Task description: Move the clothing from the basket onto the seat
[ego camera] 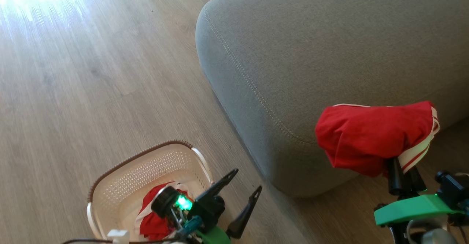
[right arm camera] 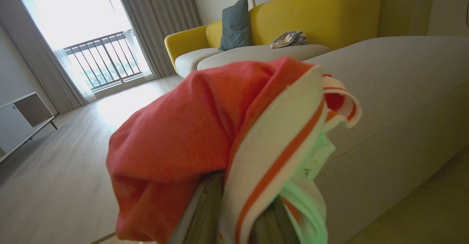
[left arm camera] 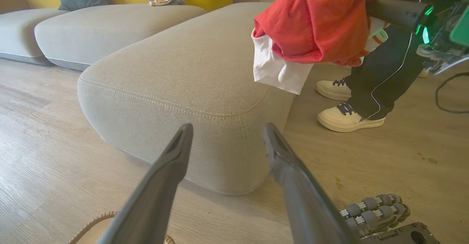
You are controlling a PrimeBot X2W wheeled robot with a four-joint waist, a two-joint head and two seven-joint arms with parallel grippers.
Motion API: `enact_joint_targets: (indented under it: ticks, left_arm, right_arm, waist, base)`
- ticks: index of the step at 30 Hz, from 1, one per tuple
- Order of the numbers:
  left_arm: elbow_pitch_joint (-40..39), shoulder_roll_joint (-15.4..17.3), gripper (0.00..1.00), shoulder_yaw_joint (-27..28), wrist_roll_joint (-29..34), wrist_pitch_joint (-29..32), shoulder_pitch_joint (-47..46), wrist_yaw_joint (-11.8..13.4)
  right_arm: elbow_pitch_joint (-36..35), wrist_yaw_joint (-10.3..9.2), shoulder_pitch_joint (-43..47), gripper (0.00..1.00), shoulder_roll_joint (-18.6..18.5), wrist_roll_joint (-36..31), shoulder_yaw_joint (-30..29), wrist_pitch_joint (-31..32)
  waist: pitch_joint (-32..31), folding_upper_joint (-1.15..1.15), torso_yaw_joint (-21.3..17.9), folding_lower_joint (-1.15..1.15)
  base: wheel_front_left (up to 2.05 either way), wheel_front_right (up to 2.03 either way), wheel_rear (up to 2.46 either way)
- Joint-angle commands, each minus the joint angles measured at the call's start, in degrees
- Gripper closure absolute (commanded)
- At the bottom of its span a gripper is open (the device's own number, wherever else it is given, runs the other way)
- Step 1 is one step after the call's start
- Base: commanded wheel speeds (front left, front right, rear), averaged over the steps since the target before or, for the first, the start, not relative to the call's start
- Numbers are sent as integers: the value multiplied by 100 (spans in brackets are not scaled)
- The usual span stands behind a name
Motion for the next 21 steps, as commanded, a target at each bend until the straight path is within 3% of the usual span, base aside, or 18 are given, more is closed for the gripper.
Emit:
enact_joint_targets:
  ticks: [1,14,21]
  left_arm:
    - [-174,-42,0,139,-52,-28,-294,16]
    - [-202,-42,0,128,-46,-28,-292,6]
    - [-249,88,0,152,232,-28,-292,1]
  right_arm:
    - [-247,42,-281,100,-2,-34,103,-56]
    - [-307,42,-442,100,37,-63,-159,-56]
    - [-120,42,-1236,100,-161,-61,-612,-56]
  waist:
    - [11,0,0,0]
    - [19,0,-28,0]
    - [469,0,115,0]
  base:
    - [0,0,0]
    - [0,0,0]
    - [0,0,0]
